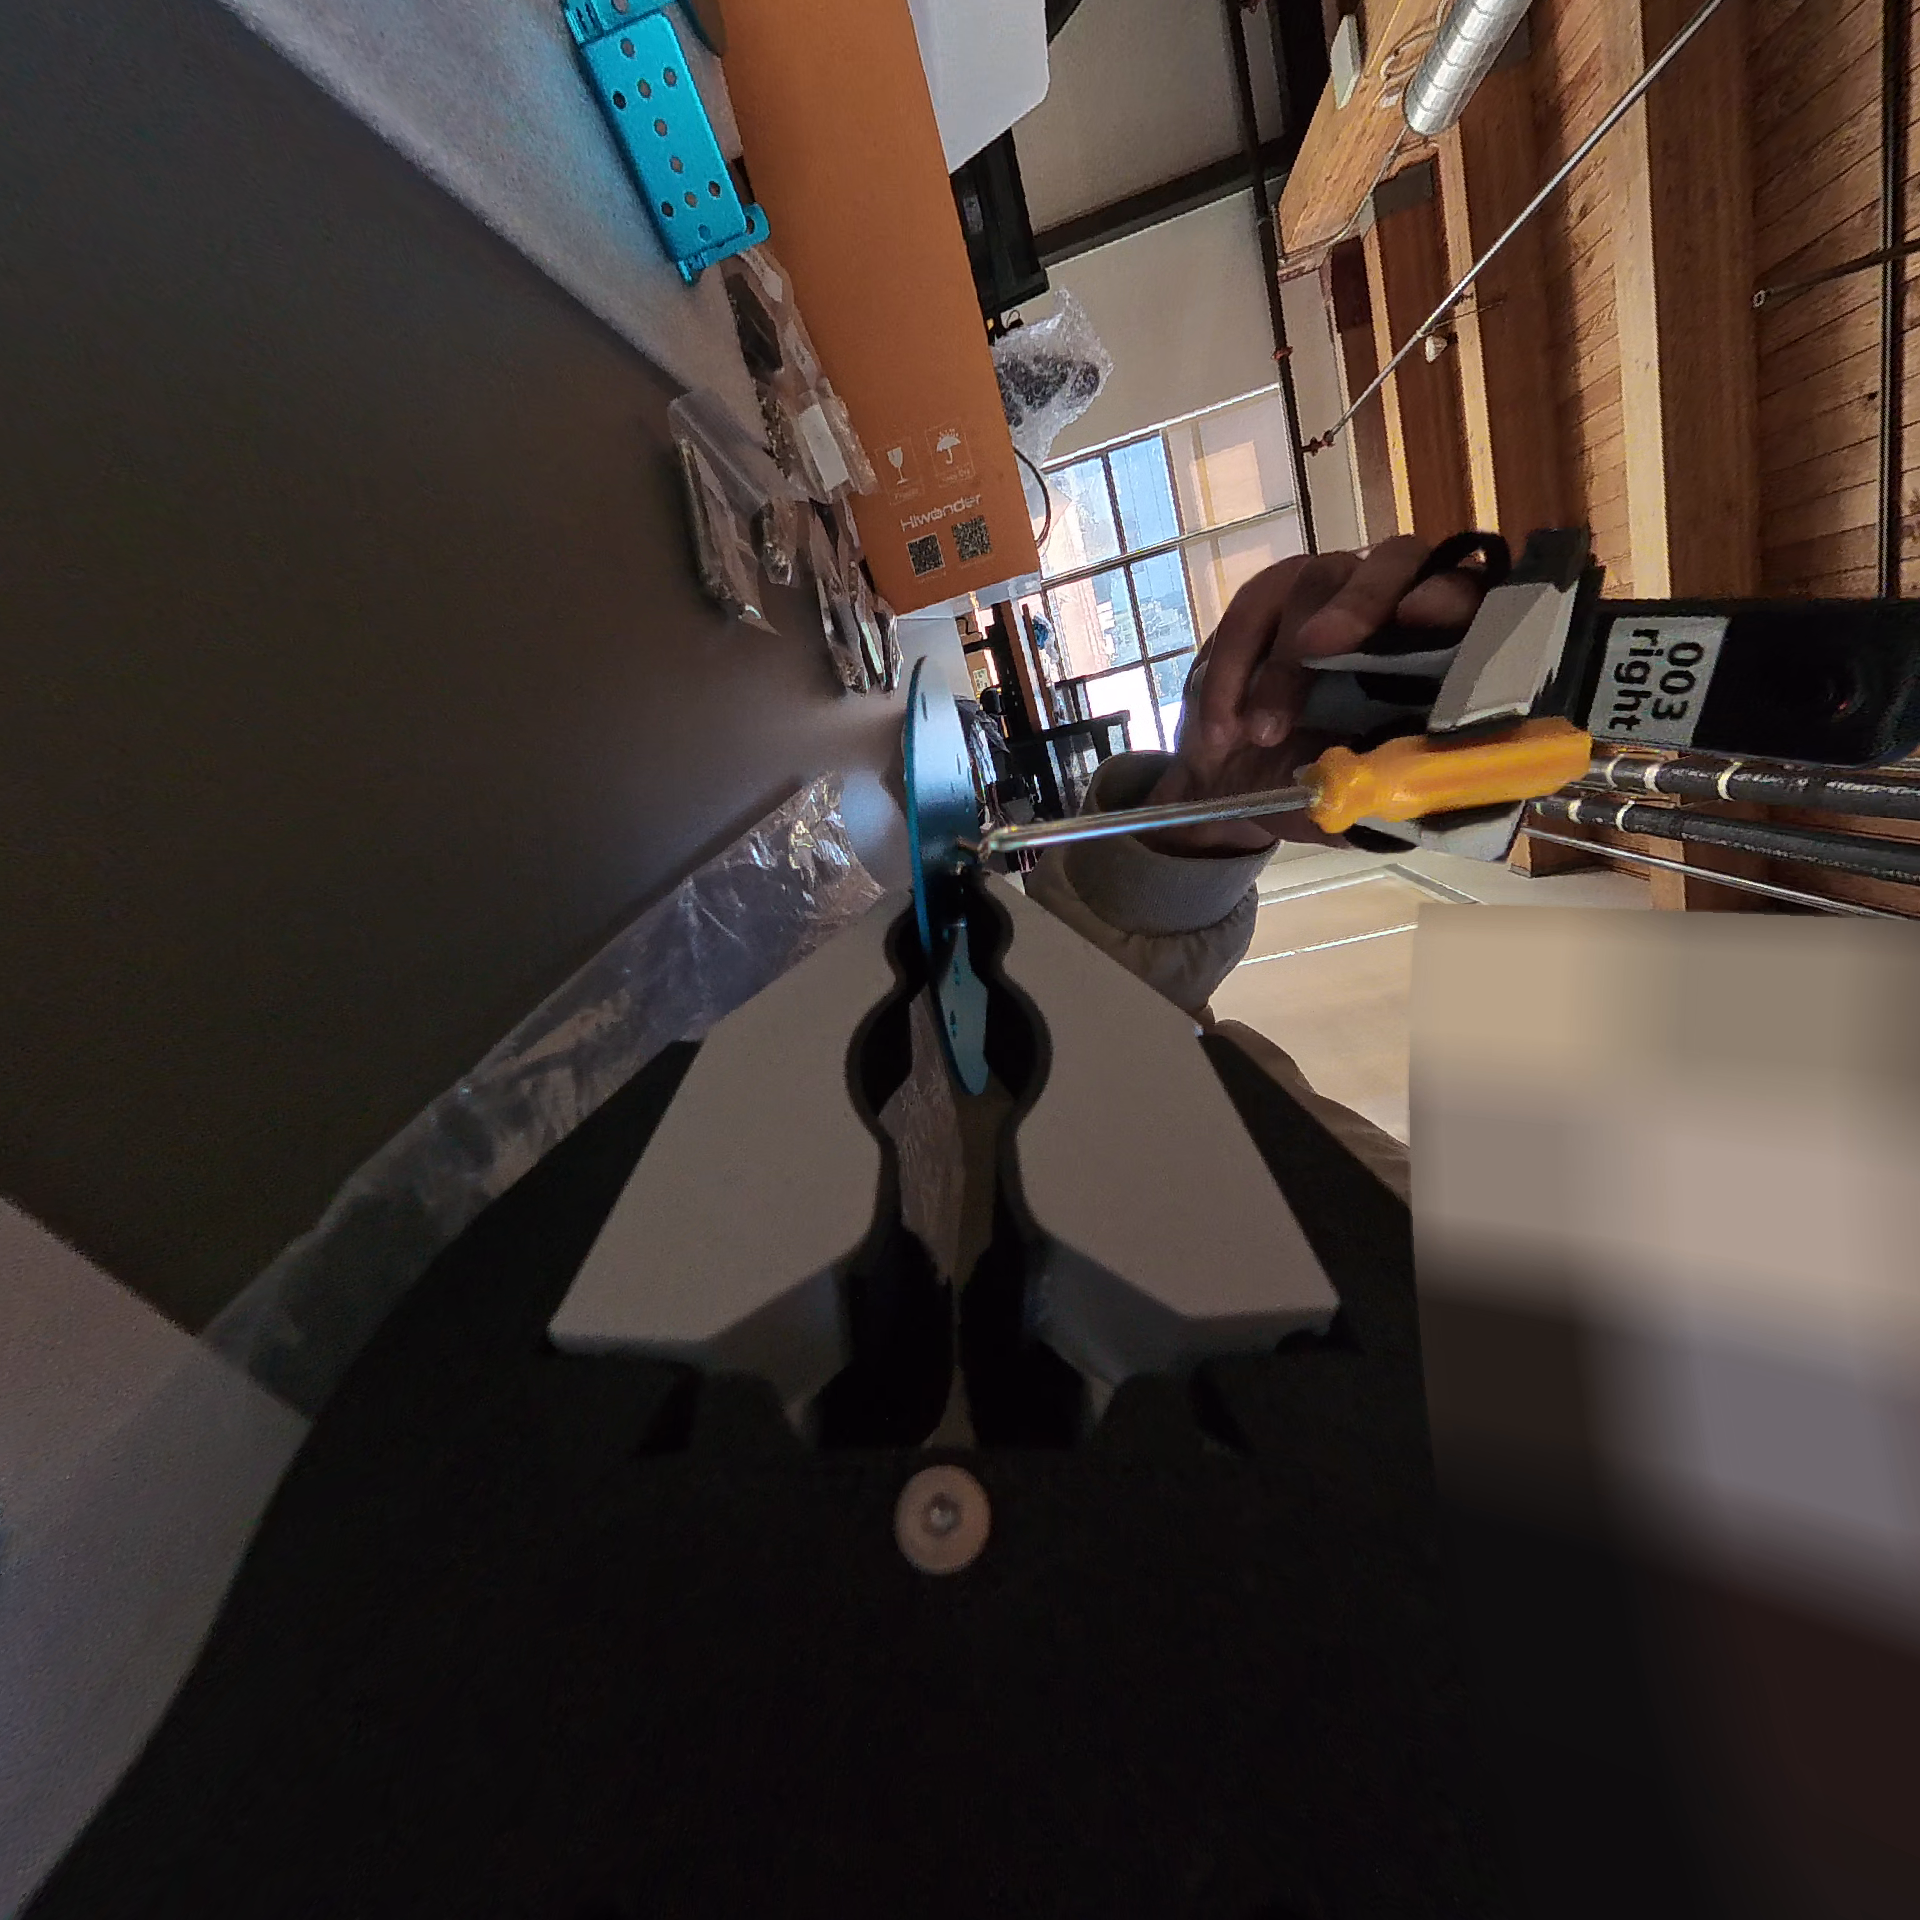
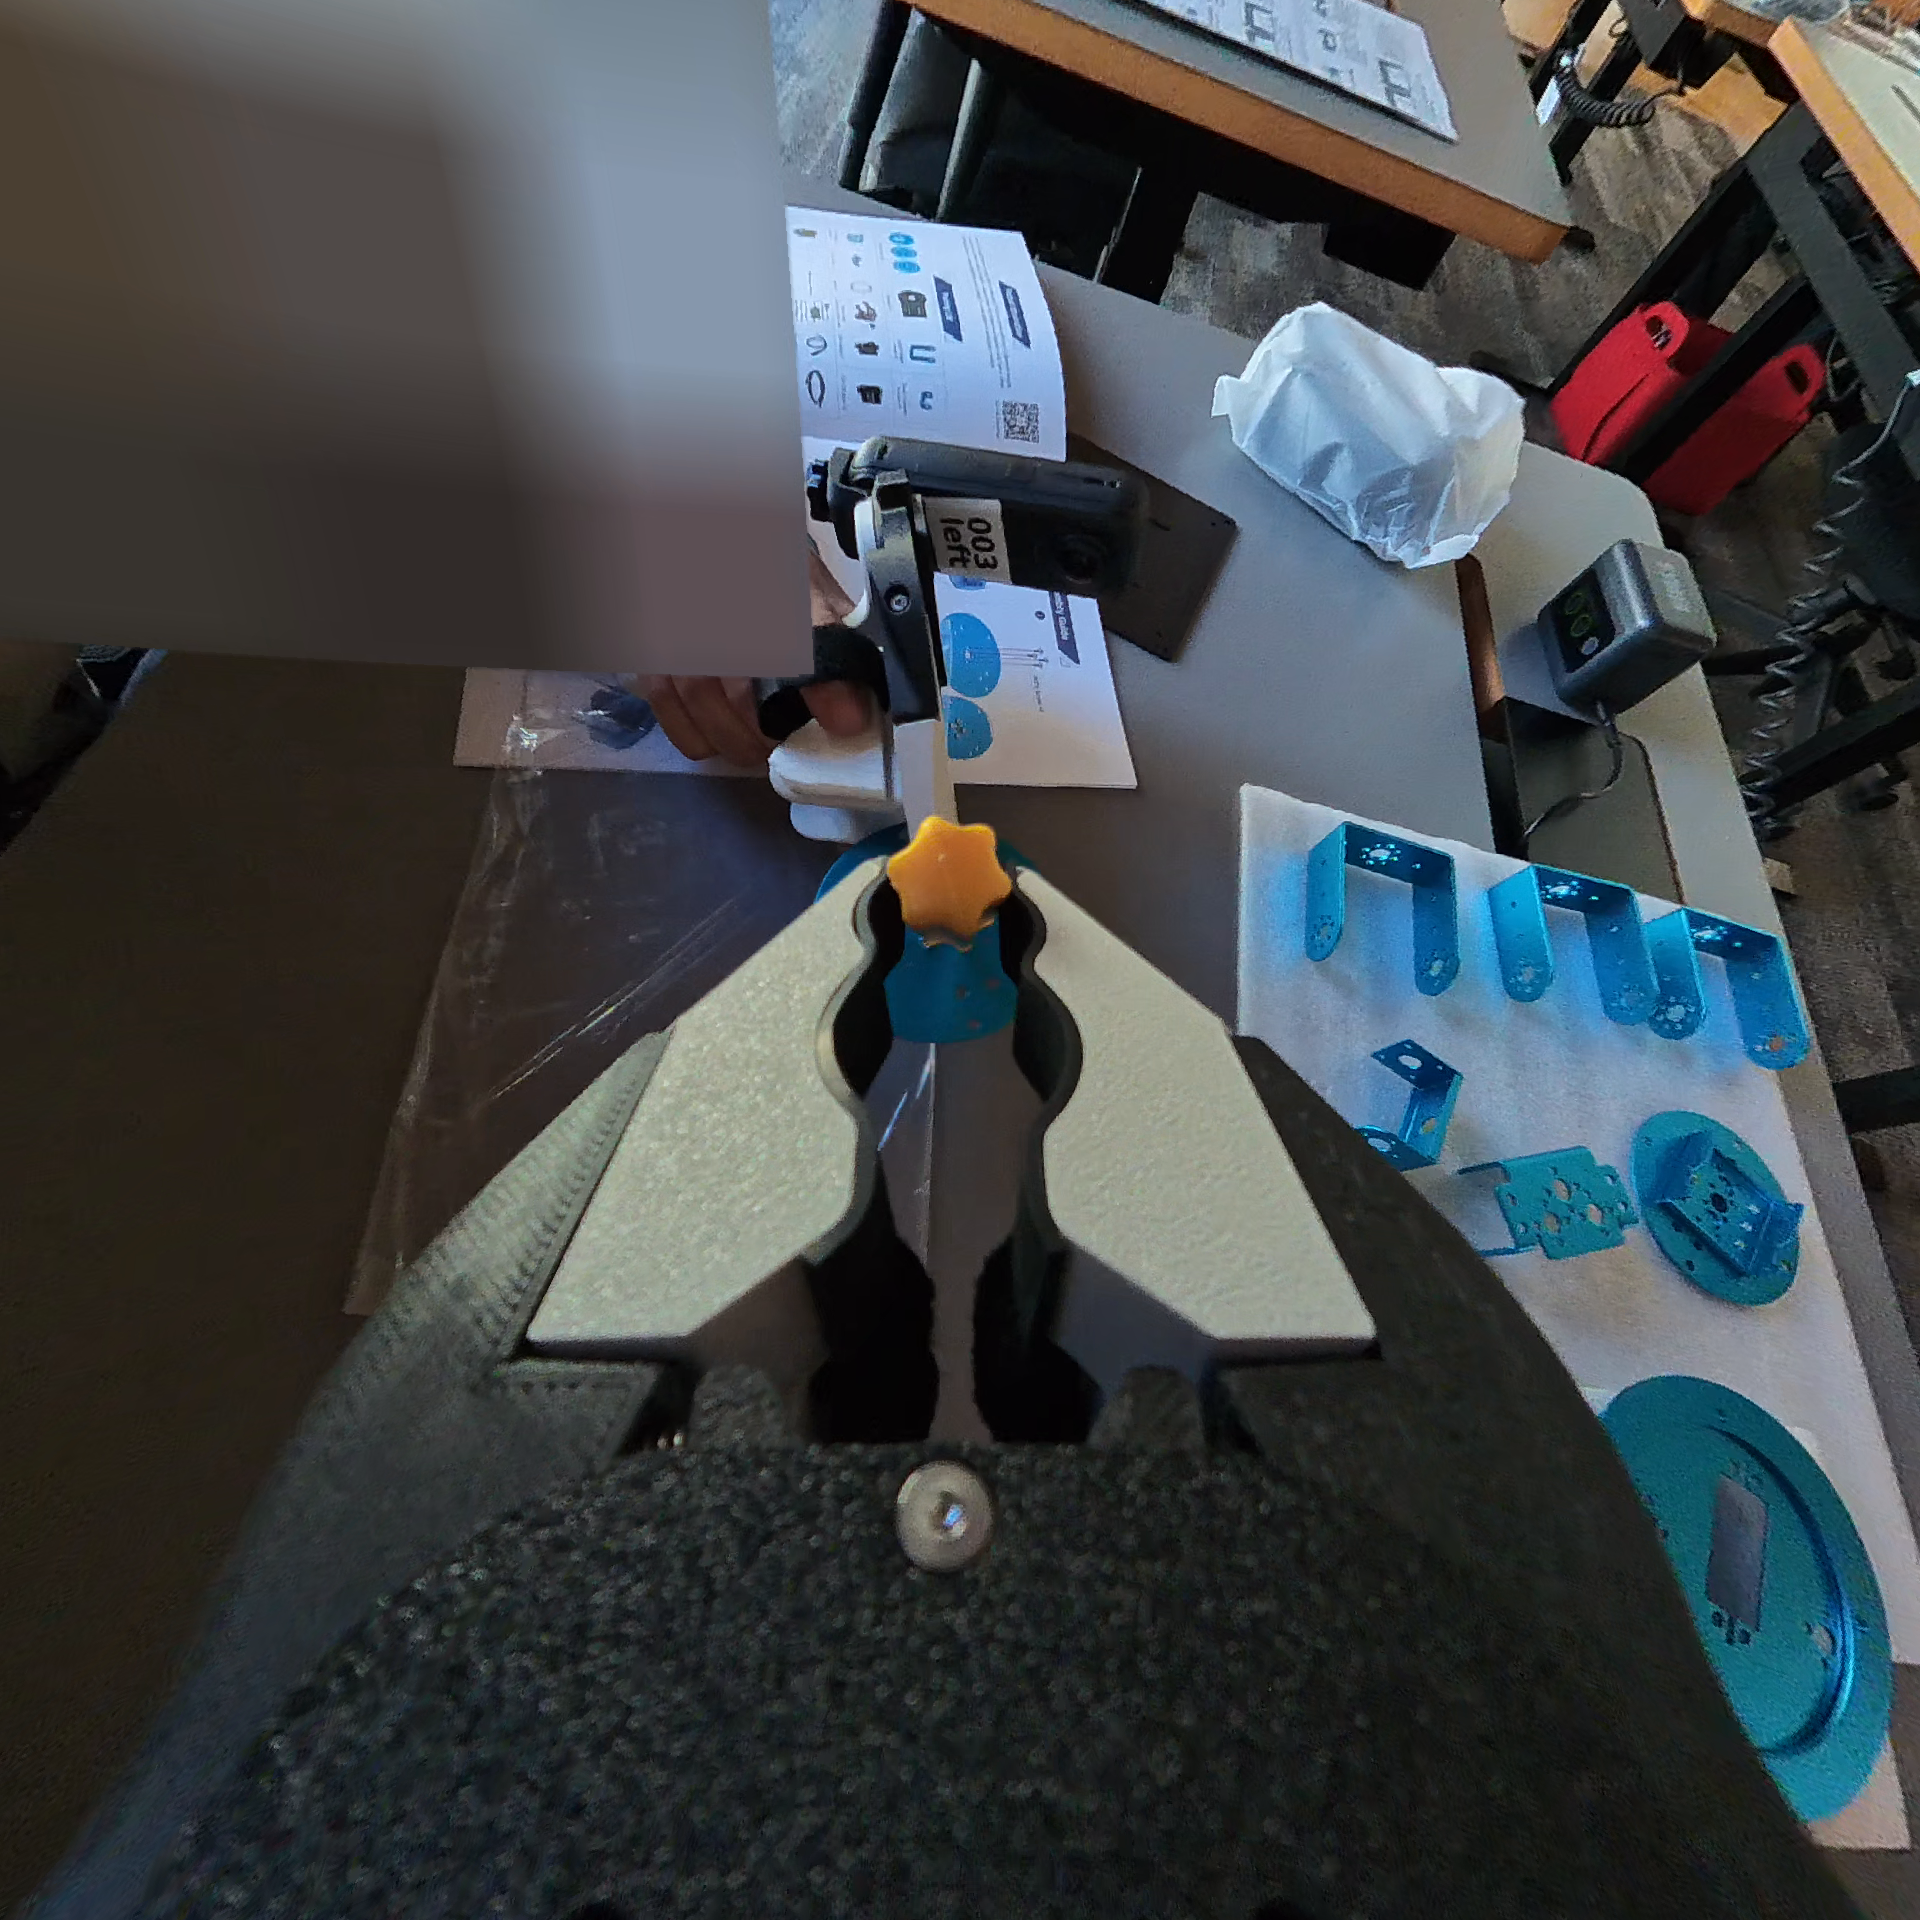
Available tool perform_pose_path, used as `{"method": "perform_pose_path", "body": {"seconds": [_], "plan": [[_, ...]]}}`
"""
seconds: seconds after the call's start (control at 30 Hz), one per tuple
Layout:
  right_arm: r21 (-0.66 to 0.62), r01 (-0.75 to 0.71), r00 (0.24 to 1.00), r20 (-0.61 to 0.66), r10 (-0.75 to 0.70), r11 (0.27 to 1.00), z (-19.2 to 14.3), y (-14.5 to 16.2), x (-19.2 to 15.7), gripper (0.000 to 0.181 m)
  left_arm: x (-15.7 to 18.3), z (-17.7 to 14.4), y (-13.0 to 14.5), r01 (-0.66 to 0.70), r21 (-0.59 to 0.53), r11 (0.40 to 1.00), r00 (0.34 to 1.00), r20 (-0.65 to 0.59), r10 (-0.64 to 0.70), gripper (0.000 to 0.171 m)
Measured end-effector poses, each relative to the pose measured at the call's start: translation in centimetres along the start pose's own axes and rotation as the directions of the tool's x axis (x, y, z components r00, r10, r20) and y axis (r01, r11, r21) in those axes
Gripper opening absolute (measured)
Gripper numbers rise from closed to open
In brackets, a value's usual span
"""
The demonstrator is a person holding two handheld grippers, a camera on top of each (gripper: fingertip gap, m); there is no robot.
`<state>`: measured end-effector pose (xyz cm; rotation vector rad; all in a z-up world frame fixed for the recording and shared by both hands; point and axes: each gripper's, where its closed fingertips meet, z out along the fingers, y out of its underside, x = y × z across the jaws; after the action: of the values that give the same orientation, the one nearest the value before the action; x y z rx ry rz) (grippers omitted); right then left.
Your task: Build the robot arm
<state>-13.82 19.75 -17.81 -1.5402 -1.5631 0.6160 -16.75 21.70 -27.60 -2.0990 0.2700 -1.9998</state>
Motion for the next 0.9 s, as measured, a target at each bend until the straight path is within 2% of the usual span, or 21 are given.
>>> {"method": "perform_pose_path", "body": {"seconds": [0.9], "plan": [[-0.007, -0.007, 1.0, -0.013, 0.007, 1.0, 0.15, -0.39, 0.05, 0.017, 0.04, 0.05, 0.04, -0.006, -0.002, 1.0, 1.0, 0.0, 0.006, 0.006]]}}
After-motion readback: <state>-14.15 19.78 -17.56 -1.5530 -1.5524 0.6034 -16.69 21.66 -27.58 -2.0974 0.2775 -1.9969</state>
